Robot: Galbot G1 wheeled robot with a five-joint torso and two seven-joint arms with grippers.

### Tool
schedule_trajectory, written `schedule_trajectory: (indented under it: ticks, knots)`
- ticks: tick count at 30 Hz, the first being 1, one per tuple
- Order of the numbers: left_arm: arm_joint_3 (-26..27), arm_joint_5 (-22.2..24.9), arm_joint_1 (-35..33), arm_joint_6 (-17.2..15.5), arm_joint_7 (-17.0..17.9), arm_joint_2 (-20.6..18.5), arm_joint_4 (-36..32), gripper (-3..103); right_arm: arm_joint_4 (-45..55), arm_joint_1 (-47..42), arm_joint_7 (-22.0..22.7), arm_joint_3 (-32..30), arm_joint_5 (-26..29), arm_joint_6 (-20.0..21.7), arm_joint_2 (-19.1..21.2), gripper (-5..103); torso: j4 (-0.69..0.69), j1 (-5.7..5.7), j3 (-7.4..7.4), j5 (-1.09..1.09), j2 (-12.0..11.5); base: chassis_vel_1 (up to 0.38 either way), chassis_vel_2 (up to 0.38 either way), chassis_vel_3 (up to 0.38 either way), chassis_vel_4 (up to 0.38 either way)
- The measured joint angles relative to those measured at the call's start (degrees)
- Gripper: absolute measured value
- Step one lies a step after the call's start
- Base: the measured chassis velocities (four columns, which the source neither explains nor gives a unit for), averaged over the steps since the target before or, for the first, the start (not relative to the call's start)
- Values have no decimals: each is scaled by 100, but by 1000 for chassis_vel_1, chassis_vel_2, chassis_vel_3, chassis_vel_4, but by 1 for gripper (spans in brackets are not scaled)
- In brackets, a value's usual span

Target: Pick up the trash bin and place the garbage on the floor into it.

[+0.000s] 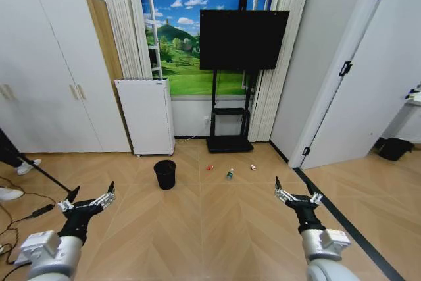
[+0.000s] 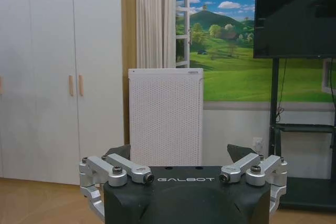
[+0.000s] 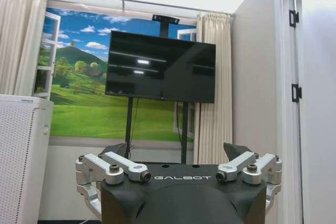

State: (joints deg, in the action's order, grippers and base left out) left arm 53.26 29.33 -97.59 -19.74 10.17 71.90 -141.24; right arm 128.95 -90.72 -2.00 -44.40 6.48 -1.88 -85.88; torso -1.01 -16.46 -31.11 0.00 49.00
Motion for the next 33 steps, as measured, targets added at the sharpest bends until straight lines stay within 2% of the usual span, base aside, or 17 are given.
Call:
schedule_trajectory:
  ticks: [6,9,13,18,25,30,32,33]
  knots:
    - [-41,-142,54,26,-114,-37,215,100,-184,-79,-70,-43,-34,-62,-49,100,-1,0,0,0,0,0,0,0,0]
    - [-57,-353,125,159,-324,-33,499,100,-461,-20,-211,22,33,-56,-8,100,0,0,0,0,0,0,0,0,0]
    - [-69,-380,166,164,-369,-37,602,100,-605,61,-261,101,49,-34,41,100,0,0,0,0,0,0,0,0,0]
    - [-112,-626,211,332,-430,18,859,100,-851,149,-263,166,-100,-83,56,100,0,0,0,0,0,0,0,0,0]
    - [-102,-637,158,345,-449,119,816,100,-819,40,-241,129,4,-80,-13,100,0,0,0,0,0,0,0,0,0]
    - [-37,-608,91,204,-612,144,695,100,-575,-58,-261,68,318,218,-23,100,0,0,0,0,0,0,0,0,0]
    - [-21,-555,94,100,-689,130,650,100,-449,-113,-519,11,573,537,-2,100,0,0,0,0,1,0,0,0,0]
    - [-21,-555,94,100,-689,130,650,100,-449,-113,-519,11,573,537,-2,100,0,0,0,0,1,0,0,0,0]
